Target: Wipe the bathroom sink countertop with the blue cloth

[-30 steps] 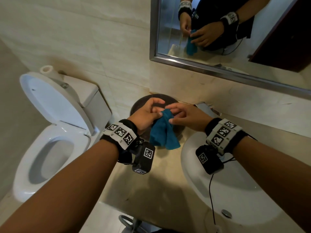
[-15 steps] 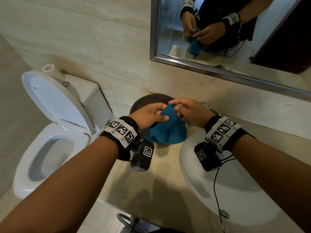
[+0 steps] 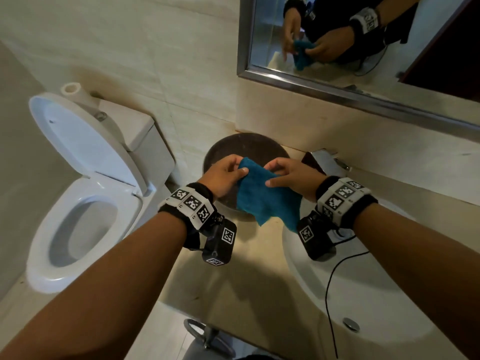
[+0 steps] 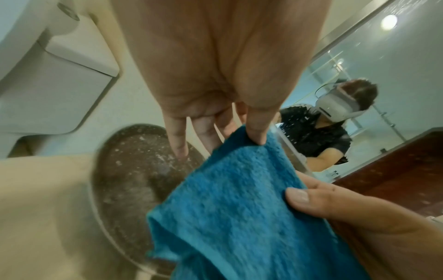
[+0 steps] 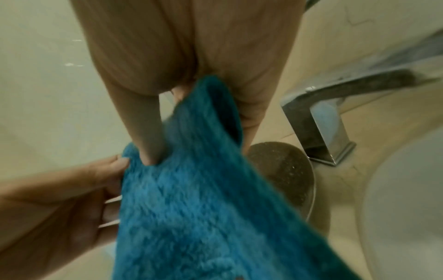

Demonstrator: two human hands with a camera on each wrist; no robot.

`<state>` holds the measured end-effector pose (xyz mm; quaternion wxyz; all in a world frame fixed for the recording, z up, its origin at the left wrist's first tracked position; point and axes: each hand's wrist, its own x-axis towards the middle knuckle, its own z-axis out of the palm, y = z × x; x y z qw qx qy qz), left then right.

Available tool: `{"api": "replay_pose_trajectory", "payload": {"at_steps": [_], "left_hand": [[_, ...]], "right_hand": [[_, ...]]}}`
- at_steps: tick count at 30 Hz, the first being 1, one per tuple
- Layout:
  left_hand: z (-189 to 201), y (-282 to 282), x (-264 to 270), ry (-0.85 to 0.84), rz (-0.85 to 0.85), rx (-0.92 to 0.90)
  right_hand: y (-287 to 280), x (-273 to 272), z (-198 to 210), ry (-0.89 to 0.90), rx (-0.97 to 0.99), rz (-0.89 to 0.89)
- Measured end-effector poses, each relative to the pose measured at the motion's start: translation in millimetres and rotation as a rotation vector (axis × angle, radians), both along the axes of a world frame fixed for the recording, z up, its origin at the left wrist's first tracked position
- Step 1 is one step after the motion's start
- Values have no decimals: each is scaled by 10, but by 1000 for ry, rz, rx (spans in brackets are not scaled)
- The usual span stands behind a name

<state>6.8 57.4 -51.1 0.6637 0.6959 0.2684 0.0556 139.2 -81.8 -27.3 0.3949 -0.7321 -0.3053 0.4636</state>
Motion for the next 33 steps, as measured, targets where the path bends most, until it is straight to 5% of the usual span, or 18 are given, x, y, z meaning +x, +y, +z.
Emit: {"api": "replay_pose_trajectory", "payload": {"at_steps": [10, 14, 19, 27, 33], "left_hand": [[-646, 237, 84, 106, 25, -72], [-925, 434, 242, 243, 11, 132], [-1116, 555, 293, 474, -13, 360], [-915, 587, 248, 404, -68, 436], [-199, 439, 256, 259, -164, 565]], "right_hand": [[324, 238, -796, -132, -96, -265], [476, 318, -1003, -215, -122, -393], [485, 287, -1141, -368, -278, -209], [432, 224, -911, -458, -320, -179], [328, 118, -326, -439, -285, -94]]}}
